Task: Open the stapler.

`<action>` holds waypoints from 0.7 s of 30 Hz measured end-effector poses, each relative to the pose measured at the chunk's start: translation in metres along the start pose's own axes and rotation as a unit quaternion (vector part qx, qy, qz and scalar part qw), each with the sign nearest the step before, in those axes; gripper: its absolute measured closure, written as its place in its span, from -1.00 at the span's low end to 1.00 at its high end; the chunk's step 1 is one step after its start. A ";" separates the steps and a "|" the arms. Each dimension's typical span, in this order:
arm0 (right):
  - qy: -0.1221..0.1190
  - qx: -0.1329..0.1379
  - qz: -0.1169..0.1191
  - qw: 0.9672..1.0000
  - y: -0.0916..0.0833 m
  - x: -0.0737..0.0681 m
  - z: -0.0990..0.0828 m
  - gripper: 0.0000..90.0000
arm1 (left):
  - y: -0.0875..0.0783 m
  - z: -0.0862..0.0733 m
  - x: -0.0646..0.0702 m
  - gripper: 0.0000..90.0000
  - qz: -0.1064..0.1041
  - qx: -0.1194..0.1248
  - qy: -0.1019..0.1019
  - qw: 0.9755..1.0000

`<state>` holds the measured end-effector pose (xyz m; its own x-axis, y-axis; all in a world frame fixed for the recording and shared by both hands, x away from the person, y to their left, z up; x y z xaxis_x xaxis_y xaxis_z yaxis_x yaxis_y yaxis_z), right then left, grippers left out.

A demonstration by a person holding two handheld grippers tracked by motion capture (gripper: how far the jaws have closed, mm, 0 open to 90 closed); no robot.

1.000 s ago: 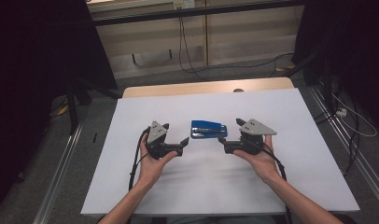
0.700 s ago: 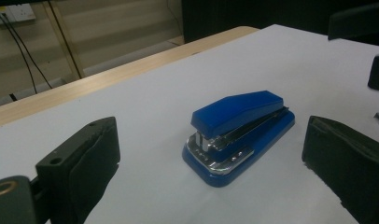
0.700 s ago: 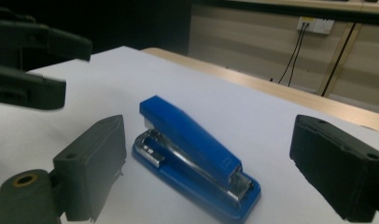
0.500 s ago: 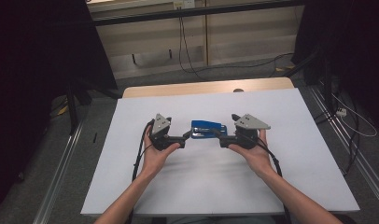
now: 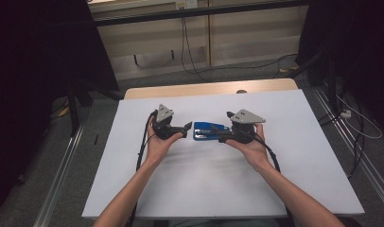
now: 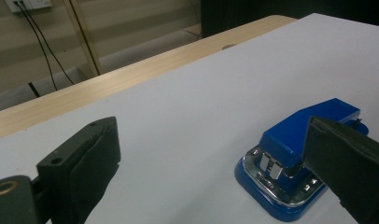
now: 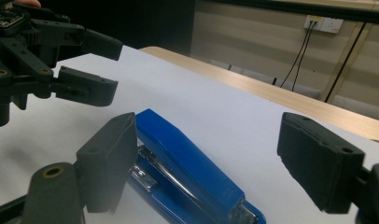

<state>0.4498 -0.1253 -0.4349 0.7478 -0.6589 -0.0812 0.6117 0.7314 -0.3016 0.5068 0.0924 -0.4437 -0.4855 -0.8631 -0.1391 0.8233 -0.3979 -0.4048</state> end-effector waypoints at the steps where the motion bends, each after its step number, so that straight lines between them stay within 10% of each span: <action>1: -0.002 -0.004 0.001 1.000 0.001 0.000 -0.001 -0.55 | 0.001 -0.002 0.000 -0.89 0.004 -0.006 -0.003 1.000; 21: -0.007 -0.050 0.048 0.998 0.008 -0.005 -0.013 0.42 | 0.003 -0.011 0.006 -0.86 -0.016 -0.044 -0.001 0.999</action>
<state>0.4476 -0.1188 -0.4497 0.8058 -0.5835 -0.1009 0.5090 0.7695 -0.3856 0.5029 0.0890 -0.4558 -0.5099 -0.8515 -0.1226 0.7784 -0.3960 -0.4871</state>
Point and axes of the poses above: each handheld gripper's, and its own axes: y roughly forward along the jaws, z roughly out of its top, x roughly to its right, the point moved 5 cm from there along y, roughly forward along the jaws, and after that the axes turned 15 degrees about z, right-handed, at the moved point
